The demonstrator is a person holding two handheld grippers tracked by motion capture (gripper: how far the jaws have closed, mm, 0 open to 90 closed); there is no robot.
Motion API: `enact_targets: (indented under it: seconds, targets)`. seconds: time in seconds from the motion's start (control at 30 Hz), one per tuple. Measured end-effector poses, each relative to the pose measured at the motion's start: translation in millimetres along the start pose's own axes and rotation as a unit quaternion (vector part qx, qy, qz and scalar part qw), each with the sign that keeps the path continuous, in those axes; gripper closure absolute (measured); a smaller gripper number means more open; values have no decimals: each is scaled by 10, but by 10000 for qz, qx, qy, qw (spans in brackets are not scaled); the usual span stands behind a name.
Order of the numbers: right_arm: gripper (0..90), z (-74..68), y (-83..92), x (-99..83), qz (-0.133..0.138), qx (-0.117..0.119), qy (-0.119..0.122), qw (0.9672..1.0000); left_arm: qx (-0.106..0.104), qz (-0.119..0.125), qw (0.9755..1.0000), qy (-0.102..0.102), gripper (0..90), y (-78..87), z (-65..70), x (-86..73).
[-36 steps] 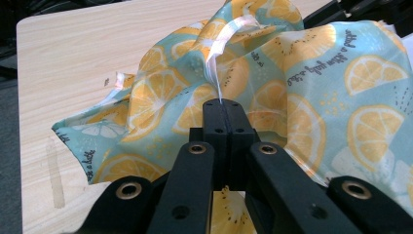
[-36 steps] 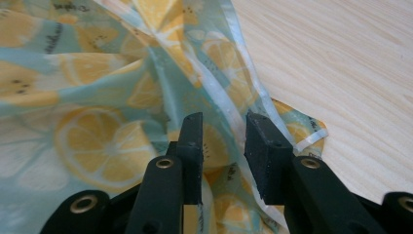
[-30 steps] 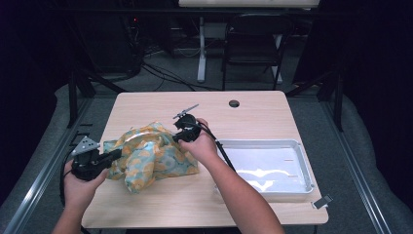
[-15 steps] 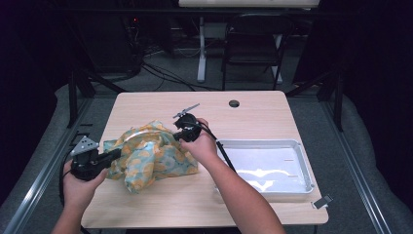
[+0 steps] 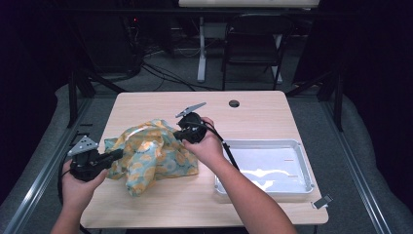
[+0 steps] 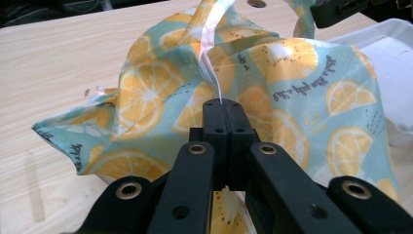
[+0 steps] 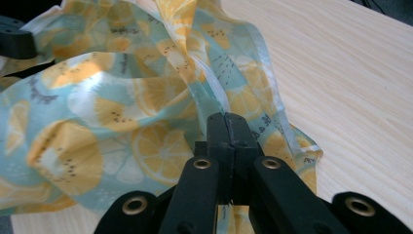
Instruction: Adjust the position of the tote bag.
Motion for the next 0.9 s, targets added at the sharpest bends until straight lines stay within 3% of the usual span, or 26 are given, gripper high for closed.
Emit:
enact_targets:
  seconds: [0.2, 0.3, 0.4, 0.7, 0.73, 0.83, 0.9]
  targets:
    - [900, -130, 146, -49, 65, 74, 169, 9998, -65, 18, 10000, -67, 900, 27, 32, 17]
    - [900, -191, 202, -88, 108, 104, 227, 9996, -253, -67, 9995, -155, 900, 32, 88, 9]
    - [900, -244, 269, -140, 146, 162, 246, 9995, -266, -72, 9994, -231, 900, 41, 120, 15]
    - [900, -221, 266, -255, 199, 108, 227, 9995, -302, -101, 9991, -285, 900, 39, 196, 21]
    - [879, -215, 244, -255, 183, 106, 219, 9995, -321, -109, 9989, -326, 900, 44, 218, 25]
    - [638, -191, 190, -238, 168, 47, 206, 9996, -352, -78, 9988, -337, 900, 61, 232, 41]
    - [555, -160, 159, -204, 241, -74, 243, 9994, -394, -56, 9986, -337, 900, 68, 242, 47]
Point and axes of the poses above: each handheld gripper's, and its own axes: y roughly backward along the jaws, x roughly out of its top, z roughly to its right, the point moved 10 cm from there along -y, roughly forward along the jaws, and after that the axes turned 3 degrees about x, right-handed, at the moved point
